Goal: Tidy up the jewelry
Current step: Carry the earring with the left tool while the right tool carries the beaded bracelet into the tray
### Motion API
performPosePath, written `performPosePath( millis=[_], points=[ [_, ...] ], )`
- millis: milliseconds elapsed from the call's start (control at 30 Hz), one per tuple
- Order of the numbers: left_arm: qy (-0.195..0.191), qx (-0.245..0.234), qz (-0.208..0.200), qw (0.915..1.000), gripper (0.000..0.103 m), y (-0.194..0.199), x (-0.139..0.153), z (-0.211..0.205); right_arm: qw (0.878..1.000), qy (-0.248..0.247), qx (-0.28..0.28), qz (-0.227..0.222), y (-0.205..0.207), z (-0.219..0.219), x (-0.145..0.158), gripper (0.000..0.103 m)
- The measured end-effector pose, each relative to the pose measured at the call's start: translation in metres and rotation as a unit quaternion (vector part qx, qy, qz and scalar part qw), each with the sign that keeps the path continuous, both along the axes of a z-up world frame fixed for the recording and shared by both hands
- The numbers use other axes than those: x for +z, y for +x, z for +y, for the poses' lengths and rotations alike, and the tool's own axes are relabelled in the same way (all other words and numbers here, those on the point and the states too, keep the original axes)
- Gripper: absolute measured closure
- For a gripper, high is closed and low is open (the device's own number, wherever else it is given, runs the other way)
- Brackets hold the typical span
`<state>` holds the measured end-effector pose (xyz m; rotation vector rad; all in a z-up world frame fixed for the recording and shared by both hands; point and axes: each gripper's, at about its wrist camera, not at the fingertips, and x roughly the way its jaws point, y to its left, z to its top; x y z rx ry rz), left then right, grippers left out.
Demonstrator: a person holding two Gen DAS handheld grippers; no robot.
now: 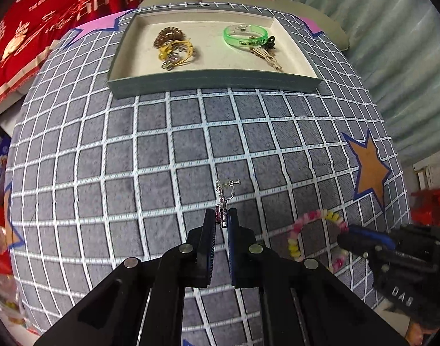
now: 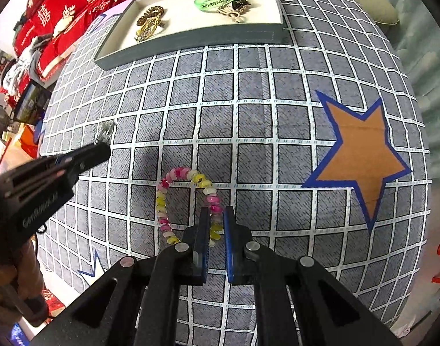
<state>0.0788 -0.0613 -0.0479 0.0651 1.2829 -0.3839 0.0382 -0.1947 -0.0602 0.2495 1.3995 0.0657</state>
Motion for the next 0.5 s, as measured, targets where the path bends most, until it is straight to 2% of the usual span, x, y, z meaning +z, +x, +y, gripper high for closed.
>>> performPosePath(
  millis=[300, 500],
  points=[
    [-0.008, 0.019, 0.002, 0.9998, 0.085, -0.013, 0.010, 0.016, 1.000, 0.007, -0.011, -0.004, 0.003, -0.032, 0.034, 0.094],
    [-0.013, 0.024, -0.004, 0.9996, 0.085, -0.017, 0.019, 0.023, 1.000, 0.010, -0.017, -0.009, 0.004, -0.033, 0.048, 0.094]
  ],
)
